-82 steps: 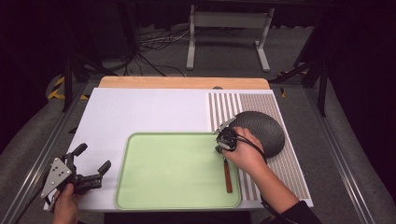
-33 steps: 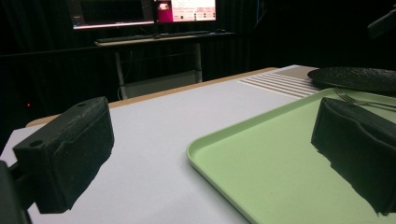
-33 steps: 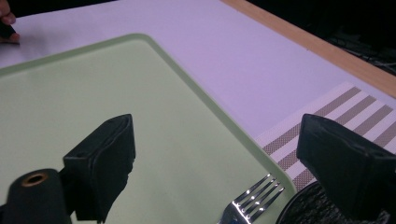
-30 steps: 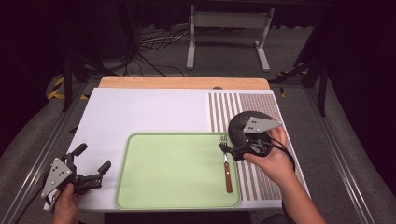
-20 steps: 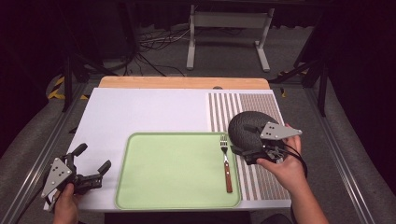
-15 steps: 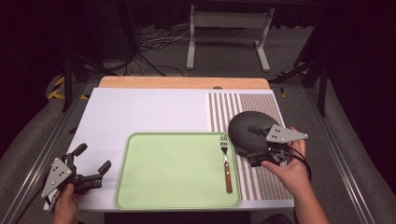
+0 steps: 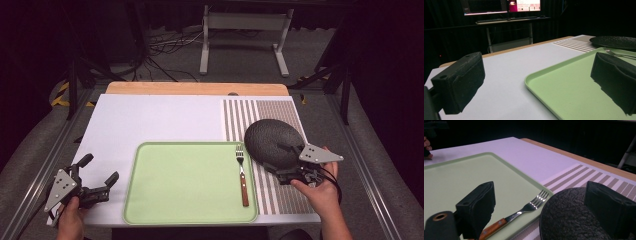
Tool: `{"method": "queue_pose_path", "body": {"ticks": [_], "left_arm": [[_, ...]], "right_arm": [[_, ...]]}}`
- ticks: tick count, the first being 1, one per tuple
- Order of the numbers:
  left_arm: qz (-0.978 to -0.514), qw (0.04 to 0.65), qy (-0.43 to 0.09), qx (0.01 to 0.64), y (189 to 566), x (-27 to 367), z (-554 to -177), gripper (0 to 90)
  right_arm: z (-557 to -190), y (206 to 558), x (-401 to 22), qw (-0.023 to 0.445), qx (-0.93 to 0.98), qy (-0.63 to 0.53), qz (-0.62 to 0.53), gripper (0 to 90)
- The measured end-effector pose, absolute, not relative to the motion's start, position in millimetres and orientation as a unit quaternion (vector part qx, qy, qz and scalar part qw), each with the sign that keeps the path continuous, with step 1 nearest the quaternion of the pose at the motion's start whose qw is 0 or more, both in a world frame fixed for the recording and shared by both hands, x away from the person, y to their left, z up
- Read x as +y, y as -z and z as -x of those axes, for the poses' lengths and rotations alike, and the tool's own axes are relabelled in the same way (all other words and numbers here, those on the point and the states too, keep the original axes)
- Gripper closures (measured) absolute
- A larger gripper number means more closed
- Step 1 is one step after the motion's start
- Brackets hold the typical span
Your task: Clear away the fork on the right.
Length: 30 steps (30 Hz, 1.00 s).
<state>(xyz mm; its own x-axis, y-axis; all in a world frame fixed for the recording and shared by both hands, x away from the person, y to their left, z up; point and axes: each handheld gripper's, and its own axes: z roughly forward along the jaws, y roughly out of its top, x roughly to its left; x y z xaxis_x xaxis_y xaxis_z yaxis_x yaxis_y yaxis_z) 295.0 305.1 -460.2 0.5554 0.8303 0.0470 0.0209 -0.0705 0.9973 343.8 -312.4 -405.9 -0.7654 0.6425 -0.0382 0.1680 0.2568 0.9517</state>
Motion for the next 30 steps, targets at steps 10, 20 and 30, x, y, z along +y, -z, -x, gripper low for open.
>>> {"method": "queue_pose_path", "body": {"ticks": [10,20,30], "left_arm": [[-0.649,0.598,-0.338,0.327,460,305,-295,0.0],[-0.650,0.600,-0.338,0.322,460,305,-295,0.0],[-0.649,0.602,-0.335,0.323,459,305,-295,0.0]], "right_arm": [[-339,426,-327,0.218,0.754,-0.550,-0.284,10.6],[-334,441,-334,0.220,0.749,-0.546,-0.303,10.8],[-333,451,-332,0.205,0.750,-0.541,-0.319,10.7]]}}
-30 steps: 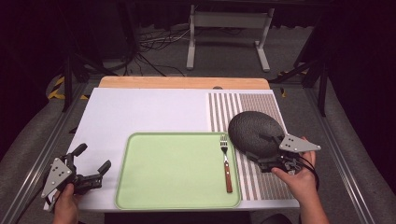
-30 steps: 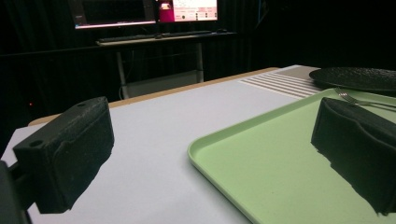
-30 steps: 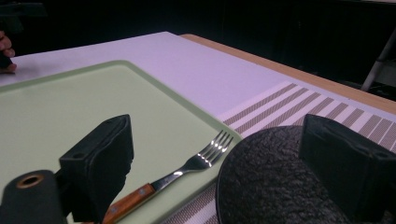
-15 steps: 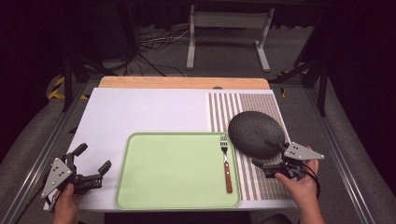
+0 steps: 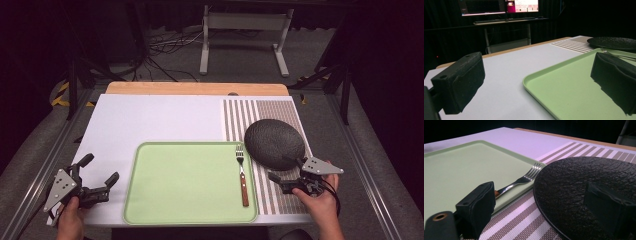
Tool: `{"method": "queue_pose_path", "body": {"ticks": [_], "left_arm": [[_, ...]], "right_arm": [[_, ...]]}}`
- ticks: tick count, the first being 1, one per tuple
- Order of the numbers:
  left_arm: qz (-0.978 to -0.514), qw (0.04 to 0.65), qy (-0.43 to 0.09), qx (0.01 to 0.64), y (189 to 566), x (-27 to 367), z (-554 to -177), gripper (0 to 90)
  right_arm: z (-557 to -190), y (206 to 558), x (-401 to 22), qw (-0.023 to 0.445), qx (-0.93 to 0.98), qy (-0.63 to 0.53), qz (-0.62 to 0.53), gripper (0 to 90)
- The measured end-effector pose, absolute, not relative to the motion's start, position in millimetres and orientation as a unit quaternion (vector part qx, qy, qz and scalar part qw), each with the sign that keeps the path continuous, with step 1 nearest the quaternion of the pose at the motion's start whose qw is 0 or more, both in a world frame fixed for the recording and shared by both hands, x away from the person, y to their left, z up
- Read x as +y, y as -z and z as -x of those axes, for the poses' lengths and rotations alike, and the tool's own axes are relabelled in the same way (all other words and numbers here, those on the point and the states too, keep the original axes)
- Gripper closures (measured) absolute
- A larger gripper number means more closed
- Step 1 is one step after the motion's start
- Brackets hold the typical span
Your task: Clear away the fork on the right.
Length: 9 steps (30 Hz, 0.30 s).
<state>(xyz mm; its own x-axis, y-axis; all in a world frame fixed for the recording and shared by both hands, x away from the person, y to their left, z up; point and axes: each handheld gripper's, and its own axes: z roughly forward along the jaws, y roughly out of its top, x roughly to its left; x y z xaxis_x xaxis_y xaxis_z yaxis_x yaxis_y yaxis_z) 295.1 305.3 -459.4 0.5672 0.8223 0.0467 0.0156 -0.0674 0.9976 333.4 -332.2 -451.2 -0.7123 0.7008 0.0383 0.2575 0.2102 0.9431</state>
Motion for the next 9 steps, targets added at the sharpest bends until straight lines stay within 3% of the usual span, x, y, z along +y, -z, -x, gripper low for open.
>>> {"method": "queue_pose_path", "body": {"ticks": [9], "left_arm": [[-0.649,0.602,-0.335,0.323,459.4,304.8,-294.8,0.0]], "right_arm": [[-333.9,452.2,-334.3,0.201,0.739,-0.549,-0.335,11.1]]}}
